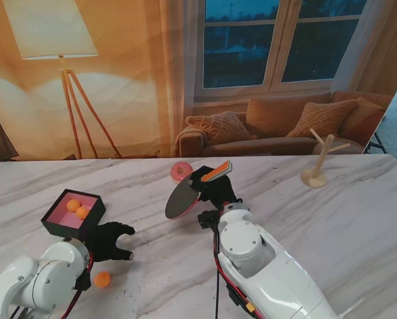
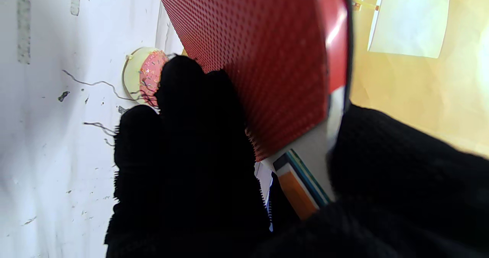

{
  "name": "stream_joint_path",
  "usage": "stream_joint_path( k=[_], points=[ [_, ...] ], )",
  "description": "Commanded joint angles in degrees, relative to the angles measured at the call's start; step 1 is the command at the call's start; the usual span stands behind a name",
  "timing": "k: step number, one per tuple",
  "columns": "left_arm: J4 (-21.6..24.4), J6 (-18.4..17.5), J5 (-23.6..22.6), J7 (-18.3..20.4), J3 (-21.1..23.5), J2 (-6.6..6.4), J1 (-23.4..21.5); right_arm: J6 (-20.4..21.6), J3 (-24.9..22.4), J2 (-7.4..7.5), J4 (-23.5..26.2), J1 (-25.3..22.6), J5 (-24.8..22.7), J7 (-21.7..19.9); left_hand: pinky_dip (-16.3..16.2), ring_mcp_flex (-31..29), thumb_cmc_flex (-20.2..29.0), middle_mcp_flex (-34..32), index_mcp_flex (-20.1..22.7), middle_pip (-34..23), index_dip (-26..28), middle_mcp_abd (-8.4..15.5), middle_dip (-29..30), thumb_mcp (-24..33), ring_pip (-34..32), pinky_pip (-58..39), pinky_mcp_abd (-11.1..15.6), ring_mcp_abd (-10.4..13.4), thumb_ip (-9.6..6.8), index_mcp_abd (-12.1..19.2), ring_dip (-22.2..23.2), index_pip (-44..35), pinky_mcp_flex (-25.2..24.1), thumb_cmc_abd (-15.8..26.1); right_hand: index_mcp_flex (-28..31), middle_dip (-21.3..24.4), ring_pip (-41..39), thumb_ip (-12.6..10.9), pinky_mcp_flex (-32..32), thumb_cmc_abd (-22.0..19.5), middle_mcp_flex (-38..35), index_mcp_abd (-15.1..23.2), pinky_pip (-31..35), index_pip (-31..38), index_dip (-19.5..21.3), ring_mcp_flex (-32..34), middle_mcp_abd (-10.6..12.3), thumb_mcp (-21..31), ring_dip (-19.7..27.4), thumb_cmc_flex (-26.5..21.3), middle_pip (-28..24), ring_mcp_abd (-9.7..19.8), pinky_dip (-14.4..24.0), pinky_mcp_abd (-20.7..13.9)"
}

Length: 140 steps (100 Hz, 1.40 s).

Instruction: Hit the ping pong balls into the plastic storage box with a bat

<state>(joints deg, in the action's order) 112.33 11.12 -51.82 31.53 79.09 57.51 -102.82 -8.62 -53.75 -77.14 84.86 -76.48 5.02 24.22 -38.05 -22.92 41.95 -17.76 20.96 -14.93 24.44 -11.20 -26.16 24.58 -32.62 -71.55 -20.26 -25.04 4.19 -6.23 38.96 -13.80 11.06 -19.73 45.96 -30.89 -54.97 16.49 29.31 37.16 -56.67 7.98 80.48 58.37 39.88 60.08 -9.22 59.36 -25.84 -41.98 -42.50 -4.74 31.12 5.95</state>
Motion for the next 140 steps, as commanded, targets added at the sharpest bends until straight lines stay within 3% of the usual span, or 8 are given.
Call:
stream_joint_path(
  k=[1,37,46,54,88,112,140],
  points=[
    [-0.39,-0.12,-0.38,0.96,-0.4,0.26,-1.11,-0.22,-0.26,0.09,-0.26,-0.04,-0.03,-0.82,-1.67,0.11,-1.48,2.43,-0.71,-1.32,0.46,-1.32,-1.57,0.38,-1.18,-2.33,0.72,-2.48,-1.31,-1.17,1.06,-0.35,1.59,-0.42,14.26,-0.81,1.86,-1.56,-0.51,-4.27,-4.21,0.85,1.79,8.95,5.69,-4.22,12.75,12.14,0.78,-8.51,-3.93,4.46,0.8,-1.73],
    [1.65,-1.36,-7.51,-0.69,0.04,0.7,-6.53,-0.58,-0.86,0.38,0.34,-0.25,0.22,-1.46,-3.46,-4.6,-3.88,4.3,-4.7,-6.51,5.03,-1.81,-9.0,8.48,-6.42,-10.2,4.62,-3.98,-1.09,0.49,3.66,-5.52,11.99,-3.36,14.29,-0.79,1.79,-1.57,-0.51,-4.25,-4.22,0.77,1.85,8.9,5.65,-4.26,12.76,12.19,0.82,-8.53,-3.95,4.49,0.75,-1.76],
    [2.08,-1.28,-9.18,-1.16,0.2,0.83,-8.09,-0.65,-0.9,0.45,0.41,-0.15,0.4,-1.77,-3.24,-7.78,-4.47,2.63,-4.11,-7.95,5.91,-0.11,-10.21,11.48,-8.46,-11.56,5.19,-3.96,-0.93,2.34,3.92,-7.15,13.54,-4.49,14.3,-0.79,1.78,-1.56,-0.5,-4.24,-4.26,0.79,1.87,8.89,5.65,-4.23,12.69,12.19,0.83,-8.52,-3.97,4.37,0.76,-1.73],
    [2.17,-1.12,-10.39,-2.28,0.2,0.99,-9.25,-0.72,-0.86,0.45,0.38,0.01,0.63,-2.0,-3.02,-9.0,-4.71,2.09,-3.58,-8.94,6.49,-0.44,-10.95,12.56,-9.22,-12.0,5.49,-4.05,-0.86,2.49,3.86,-8.42,14.6,-4.89,14.34,-0.79,1.78,-1.57,-0.51,-4.23,-4.3,0.79,1.88,8.9,5.65,-4.23,12.69,12.2,0.84,-8.52,-3.98,4.39,0.75,-1.72],
    [1.7,0.02,-14.24,-3.36,0.03,1.24,-11.43,-1.08,-0.6,0.44,0.01,0.54,1.31,-2.76,-2.07,-10.21,-4.16,2.8,-4.55,-12.84,9.47,-0.86,-14.79,19.55,-11.76,-13.66,7.98,-1.41,-0.63,1.98,4.43,-13.8,15.81,-7.63,14.4,-0.79,1.73,-1.56,-0.51,-4.18,-4.32,0.84,1.86,8.85,5.65,-4.22,12.71,12.24,0.86,-8.51,-3.99,4.42,0.71,-1.66],
    [0.34,0.3,-15.12,-4.05,-0.56,1.24,-11.11,-1.25,-0.62,0.25,-0.14,0.63,1.39,-2.23,-1.19,-12.87,-1.79,2.85,-5.2,-18.38,14.5,-1.03,-20.18,26.99,-16.32,-14.8,10.29,1.83,-0.32,1.31,7.82,-21.43,17.57,-10.28,14.43,-0.8,1.7,-1.57,-0.55,-4.16,-4.33,0.86,1.92,8.85,5.67,-4.23,12.69,12.26,0.85,-8.52,-4.0,4.37,0.72,-1.65],
    [-1.29,1.05,-15.36,-5.2,-1.15,1.28,-10.59,-1.03,-0.7,0.11,-0.53,0.9,1.16,-1.69,-0.01,-15.76,2.1,0.21,-1.85,-22.29,18.93,-1.11,-22.74,32.13,-18.27,-16.31,12.69,3.64,0.24,-0.41,8.26,-29.49,20.26,-11.69,14.47,-0.82,1.69,-1.55,-0.52,-4.2,-4.32,0.8,1.92,8.85,5.69,-4.21,12.74,12.25,0.85,-8.5,-4.01,4.37,0.7,-1.68]
  ],
)
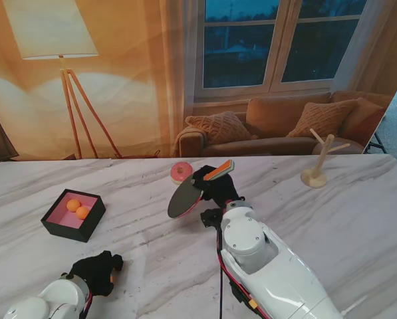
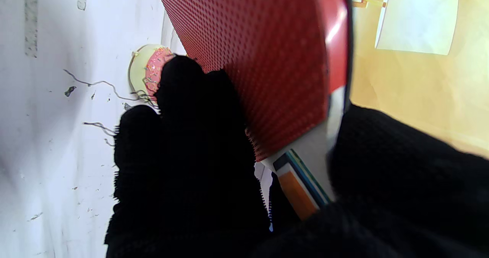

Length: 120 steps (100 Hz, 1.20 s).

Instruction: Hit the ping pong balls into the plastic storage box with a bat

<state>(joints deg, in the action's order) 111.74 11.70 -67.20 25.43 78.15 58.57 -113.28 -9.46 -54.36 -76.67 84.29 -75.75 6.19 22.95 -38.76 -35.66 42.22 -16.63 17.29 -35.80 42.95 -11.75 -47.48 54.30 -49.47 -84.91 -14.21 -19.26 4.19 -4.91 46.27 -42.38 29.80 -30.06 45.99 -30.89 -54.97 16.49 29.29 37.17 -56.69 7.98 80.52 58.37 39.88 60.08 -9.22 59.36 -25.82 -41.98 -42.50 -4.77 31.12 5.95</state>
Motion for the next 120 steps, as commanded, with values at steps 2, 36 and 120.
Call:
stream_joint_path(
  k=[2,36,120],
  points=[
    [-0.84,0.57,0.02,0.83,-0.28,0.21,-0.08,-0.19,-0.09,-0.36,0.03,0.18,-0.02,-0.39,0.75,-3.28,2.11,-1.2,2.25,-1.64,0.55,-0.59,-1.51,2.61,-1.61,-3.04,6.76,-2.04,0.23,-1.8,0.99,-1.27,1.8,-1.34,14.45,-0.83,1.67,-1.55,-0.5,-4.21,-4.33,0.8,1.87,8.86,5.69,-4.18,12.72,12.24,0.83,-8.5,-4.03,4.39,0.69,-1.7],
    [-1.83,2.32,1.65,-0.7,-0.93,0.29,0.43,-0.56,0.0,-0.58,-0.05,0.2,0.13,0.12,3.55,-8.52,12.02,-17.22,11.65,-3.4,0.83,0.17,-15.08,3.26,-5.47,-6.69,7.64,-2.26,6.95,-0.38,1.95,-12.97,6.34,-6.32,14.45,-0.84,1.67,-1.57,-0.45,-4.18,-4.4,0.8,1.91,8.85,5.71,-4.18,12.66,12.27,0.84,-8.52,-4.06,4.39,0.7,-1.69],
    [2.39,-2.13,2.04,-1.22,4.6,0.74,1.17,-0.41,4.11,-2.55,-0.31,1.72,4.46,1.41,5.94,-12.74,15.93,-27.72,17.81,0.43,-3.77,1.04,-18.31,2.35,-5.84,-6.33,7.47,-2.1,7.56,2.48,1.9,-20.72,10.3,-7.4,14.65,-0.89,1.67,-1.55,-0.41,-4.11,-4.46,0.8,1.89,8.91,5.77,-4.17,12.72,12.4,0.82,-8.5,-4.07,4.32,0.67,-1.7]
  ],
)
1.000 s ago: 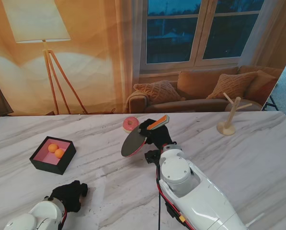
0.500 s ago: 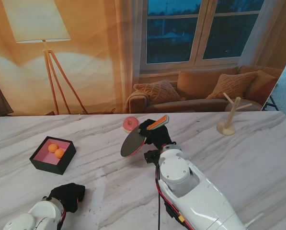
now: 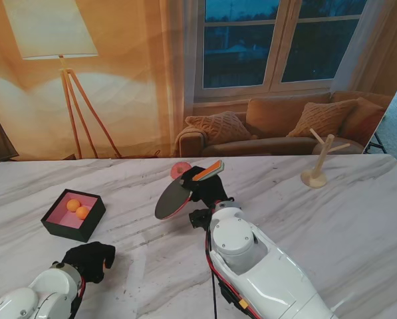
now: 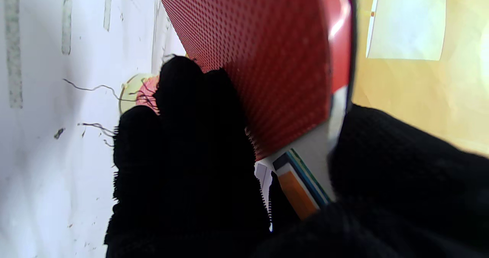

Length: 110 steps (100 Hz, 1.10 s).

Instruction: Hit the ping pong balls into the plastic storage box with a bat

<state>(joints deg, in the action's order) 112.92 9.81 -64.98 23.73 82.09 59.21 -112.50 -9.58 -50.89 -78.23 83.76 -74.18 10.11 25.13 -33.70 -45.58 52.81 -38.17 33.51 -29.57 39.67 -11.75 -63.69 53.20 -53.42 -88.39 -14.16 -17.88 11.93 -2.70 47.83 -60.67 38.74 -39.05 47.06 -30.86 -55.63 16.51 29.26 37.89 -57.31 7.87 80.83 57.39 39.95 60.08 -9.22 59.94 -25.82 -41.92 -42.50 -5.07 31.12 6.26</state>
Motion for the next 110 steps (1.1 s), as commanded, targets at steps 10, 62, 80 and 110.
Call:
stream_joint_path(
  k=[10,62,80,110],
  points=[
    [1.78,-0.94,0.02,0.58,1.7,0.14,0.84,-0.35,1.6,-1.47,-0.14,0.66,1.32,-0.64,0.92,-2.78,5.33,-6.15,1.51,-5.84,-0.46,1.09,-2.18,3.42,-1.95,-2.94,7.48,-3.4,-0.22,0.18,0.43,-2.52,1.25,1.65,13.56,-0.94,2.33,-1.56,-0.47,-4.88,-3.75,0.95,1.54,9.9,5.71,-4.21,12.76,11.77,0.81,-8.54,-4.04,4.67,0.65,-1.99],
    [5.0,-5.15,0.97,0.16,7.05,0.4,3.49,-0.76,4.83,-3.55,-3.36,2.69,4.16,0.1,1.01,-3.08,5.17,-6.36,1.54,-6.01,-0.37,0.91,-2.33,3.41,-2.34,-3.68,7.64,-3.15,-0.47,0.2,0.81,-2.76,1.43,1.71,13.61,-1.0,2.34,-1.6,-0.57,-4.93,-3.74,0.88,1.53,10.07,5.8,-4.39,12.84,11.77,0.77,-8.6,-4.13,4.64,0.68,-2.09],
    [5.07,-6.01,2.15,0.64,7.56,0.31,6.29,-0.91,5.51,-3.57,-4.19,2.81,4.41,-1.0,1.1,-3.07,5.24,-6.36,1.53,-5.96,-0.39,0.91,-2.35,3.21,-2.33,-3.72,7.68,-3.13,-0.54,0.21,0.84,-2.78,1.43,1.78,13.76,-1.0,2.27,-1.6,-0.61,-4.88,-3.76,0.82,1.55,10.14,5.8,-4.38,12.85,11.85,0.74,-8.59,-4.16,4.62,0.71,-2.02],
    [4.27,-6.76,4.39,1.87,6.61,0.03,11.64,-0.78,6.85,-3.72,-4.77,2.36,5.22,-2.37,1.19,-2.96,5.31,-6.36,1.45,-5.92,-0.46,0.92,-2.36,2.96,-2.31,-3.74,7.81,-3.1,-0.63,0.31,0.87,-2.68,1.43,2.06,13.94,-1.01,2.3,-1.59,-0.71,-4.79,-3.85,0.67,1.52,10.18,5.76,-4.42,12.84,11.99,0.77,-8.61,-4.19,4.52,0.74,-1.89]
  ],
)
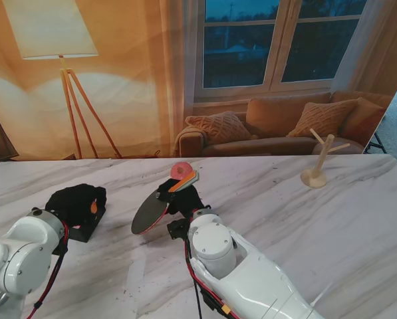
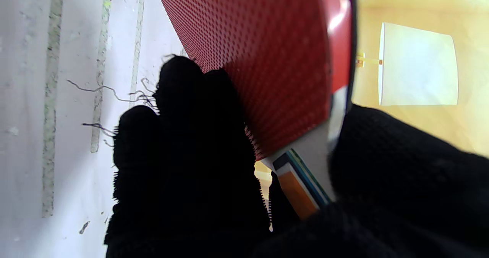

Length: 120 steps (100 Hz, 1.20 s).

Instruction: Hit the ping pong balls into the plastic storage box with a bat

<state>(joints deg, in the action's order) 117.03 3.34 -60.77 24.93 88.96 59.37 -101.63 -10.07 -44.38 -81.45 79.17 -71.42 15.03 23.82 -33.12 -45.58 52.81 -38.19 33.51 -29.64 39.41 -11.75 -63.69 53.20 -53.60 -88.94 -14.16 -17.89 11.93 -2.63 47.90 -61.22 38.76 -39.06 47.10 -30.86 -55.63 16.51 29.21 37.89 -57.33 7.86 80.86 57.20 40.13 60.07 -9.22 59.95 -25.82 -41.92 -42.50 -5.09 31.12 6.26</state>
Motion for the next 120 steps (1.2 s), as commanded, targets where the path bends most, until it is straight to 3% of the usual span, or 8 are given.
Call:
stream_joint_path(
  k=[1,38,49,69,76,86,109,120],
  points=[
    [0.11,-0.32,0.21,0.71,-0.32,-0.13,0.93,-0.3,0.37,-0.5,-0.21,-0.41,0.33,-1.1,0.62,-2.96,5.32,-6.34,1.45,-5.85,-0.19,0.92,-2.36,2.94,-2.13,-3.19,7.82,-3.09,-0.64,0.24,0.8,-2.13,1.42,2.05,13.91,-1.0,2.3,-1.59,-0.66,-4.79,-3.81,0.68,1.49,10.37,5.58,-4.42,12.82,11.98,0.77,-8.61,-4.18,4.53,0.74,-1.9],
    [-0.48,1.21,1.92,0.75,-1.42,-0.13,4.95,0.07,1.14,-0.84,-1.46,-0.38,1.38,-1.8,0.6,-2.18,5.62,-6.33,1.52,-5.65,-0.11,0.78,-2.59,2.82,-2.25,-3.4,7.66,-4.38,-1.05,0.2,1.15,-2.02,1.02,2.38,13.47,-0.97,2.29,-1.54,-0.79,-5.06,-3.55,0.74,1.47,10.14,5.49,-4.56,12.86,11.7,0.8,-8.59,-4.15,4.72,0.77,-2.13],
    [-0.19,1.36,2.06,1.14,-1.59,-0.16,5.6,0.32,1.15,-1.0,-2.09,-0.26,1.33,-1.54,0.58,-2.63,5.57,-6.29,1.42,-5.49,-0.13,0.92,-2.65,2.66,-2.28,-3.39,7.67,-3.0,-1.07,0.16,1.09,-1.95,0.95,2.58,13.45,-0.91,2.32,-1.56,-0.74,-5.09,-3.54,0.82,1.5,10.16,5.48,-4.51,12.77,11.66,0.84,-8.6,-4.13,4.79,0.79,-2.09],
    [-0.5,2.63,2.87,0.21,-1.9,-0.01,6.96,0.05,1.04,-0.94,-2.52,-0.23,0.87,-1.58,0.52,-1.79,5.9,-6.08,1.3,-5.24,-0.15,0.55,-2.8,2.17,-2.24,-3.36,7.65,-4.56,-1.13,-0.32,1.27,-1.57,0.62,2.96,13.33,-0.79,2.31,-1.57,-0.74,-5.0,-3.53,0.77,1.56,9.99,5.36,-4.46,12.65,11.62,0.85,-8.62,-4.1,4.71,0.85,-1.88],
    [-0.5,2.75,3.04,-0.06,-1.76,0.03,7.31,-0.07,1.01,-0.94,-2.89,-0.11,0.68,-1.68,0.46,-2.28,5.94,-6.11,1.32,-5.15,-0.07,0.57,-2.86,2.0,-2.31,-3.4,7.63,-3.35,-1.21,-0.31,1.2,-1.5,0.63,3.02,13.39,-0.77,2.33,-1.57,-0.74,-5.0,-3.57,0.69,1.56,10.0,5.33,-4.48,12.65,11.64,0.86,-8.61,-4.12,4.68,0.86,-1.87],
    [-0.36,3.25,3.5,-0.38,-1.64,0.09,7.6,-0.31,0.94,-1.08,-3.54,0.15,0.63,-1.58,0.37,-1.6,6.02,-6.04,1.29,-5.03,-0.03,0.51,-2.93,1.82,-2.19,-3.45,7.64,-4.63,-1.28,-0.34,1.29,-1.34,0.39,3.08,13.34,-0.72,2.34,-1.59,-0.76,-4.8,-3.55,0.66,1.55,9.94,5.26,-4.51,12.51,11.72,0.87,-8.67,-4.1,4.64,0.87,-1.85],
    [0.12,3.93,4.01,-0.53,-1.32,0.16,8.08,-1.24,0.84,-1.11,-3.55,0.21,0.11,-1.36,0.17,-2.11,6.13,-5.99,1.26,-4.73,0.05,0.59,-3.01,1.54,-2.21,-3.47,7.61,-3.32,-1.36,-0.36,1.33,-1.13,0.29,3.24,13.8,-0.46,2.47,-1.47,-1.11,-3.91,-3.44,0.06,1.39,9.26,4.64,-4.68,12.27,12.24,0.94,-8.68,-3.87,4.43,0.89,-1.67],
    [0.41,3.98,4.36,-0.36,-1.22,0.15,8.38,-1.19,0.94,-1.19,-3.41,0.27,0.28,-1.26,0.11,-1.36,6.19,-5.97,1.26,-4.62,0.06,0.52,-3.08,1.36,-1.93,-3.43,7.61,-4.68,-1.41,-0.39,1.37,-0.97,0.27,3.3,13.76,-0.38,2.51,-1.39,-1.11,-3.78,-3.39,0.0,1.38,9.11,4.47,-4.73,12.22,12.34,0.98,-8.63,-3.82,4.4,0.91,-1.69]
  ],
)
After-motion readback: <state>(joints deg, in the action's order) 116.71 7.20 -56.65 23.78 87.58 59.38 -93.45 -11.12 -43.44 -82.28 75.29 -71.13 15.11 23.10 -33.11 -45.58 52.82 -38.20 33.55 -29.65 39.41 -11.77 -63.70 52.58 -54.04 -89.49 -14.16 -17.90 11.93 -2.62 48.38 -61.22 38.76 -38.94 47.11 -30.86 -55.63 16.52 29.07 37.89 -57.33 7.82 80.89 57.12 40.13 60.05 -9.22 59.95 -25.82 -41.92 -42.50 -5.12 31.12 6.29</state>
